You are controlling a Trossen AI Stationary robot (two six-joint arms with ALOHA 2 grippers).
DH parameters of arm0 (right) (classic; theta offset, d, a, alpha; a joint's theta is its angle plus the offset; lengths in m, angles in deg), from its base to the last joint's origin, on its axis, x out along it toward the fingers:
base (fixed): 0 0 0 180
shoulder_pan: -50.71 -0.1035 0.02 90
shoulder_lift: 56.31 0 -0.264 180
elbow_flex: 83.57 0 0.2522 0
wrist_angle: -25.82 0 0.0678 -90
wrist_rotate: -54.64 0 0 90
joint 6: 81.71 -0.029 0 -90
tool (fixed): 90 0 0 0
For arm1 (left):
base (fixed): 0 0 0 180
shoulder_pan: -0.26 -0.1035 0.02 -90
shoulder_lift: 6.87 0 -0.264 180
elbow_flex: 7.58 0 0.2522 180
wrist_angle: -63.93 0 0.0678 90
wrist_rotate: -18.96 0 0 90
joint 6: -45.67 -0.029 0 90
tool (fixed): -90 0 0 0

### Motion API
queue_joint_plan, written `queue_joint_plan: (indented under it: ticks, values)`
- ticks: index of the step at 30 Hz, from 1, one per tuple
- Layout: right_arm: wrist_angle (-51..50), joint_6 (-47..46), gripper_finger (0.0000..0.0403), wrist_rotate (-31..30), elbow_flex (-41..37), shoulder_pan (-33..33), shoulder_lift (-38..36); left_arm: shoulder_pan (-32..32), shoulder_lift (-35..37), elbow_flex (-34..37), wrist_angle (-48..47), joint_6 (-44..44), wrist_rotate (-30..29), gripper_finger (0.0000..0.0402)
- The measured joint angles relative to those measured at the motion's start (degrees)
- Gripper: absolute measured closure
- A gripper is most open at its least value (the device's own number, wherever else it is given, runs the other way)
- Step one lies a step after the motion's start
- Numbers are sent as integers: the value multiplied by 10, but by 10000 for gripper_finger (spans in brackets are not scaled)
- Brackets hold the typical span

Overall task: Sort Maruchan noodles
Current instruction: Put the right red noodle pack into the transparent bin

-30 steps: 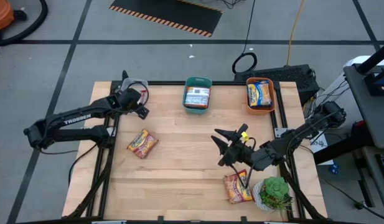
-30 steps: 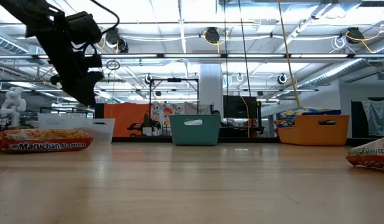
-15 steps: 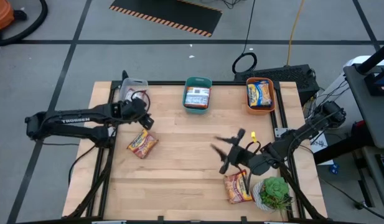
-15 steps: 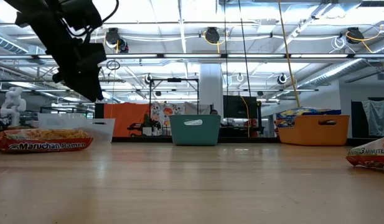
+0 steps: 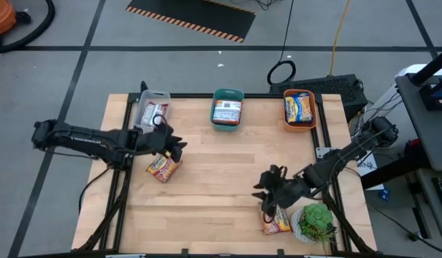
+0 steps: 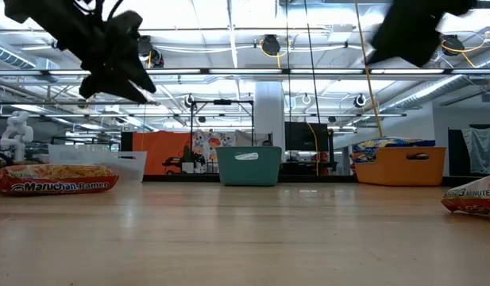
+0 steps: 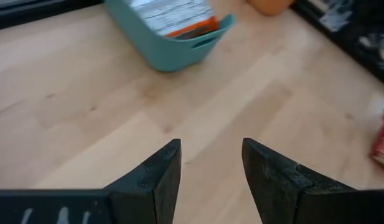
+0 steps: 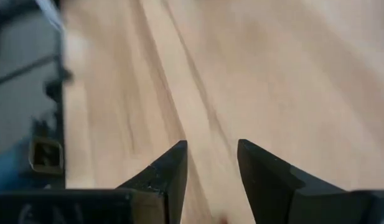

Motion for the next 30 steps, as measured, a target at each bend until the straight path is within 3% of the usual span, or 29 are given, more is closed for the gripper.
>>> queue_joint_plan:
  ticks: [3,9,14,22,30]
  values:
    - [-94,-103,270,30,0,-9,0,26,0,0,11,8,-13,227]
    - [-219,-253,270,16,-8,-45,0,61,0,0,12,33,-36,227]
    - [-215,-327,257,29,-38,-67,0,85,-5,0,12,59,-43,227]
    - [-204,-441,199,129,-93,-79,1,125,-9,0,12,84,-68,227]
    - [-92,-410,186,179,-148,-65,1,139,-21,0,13,100,-70,227]
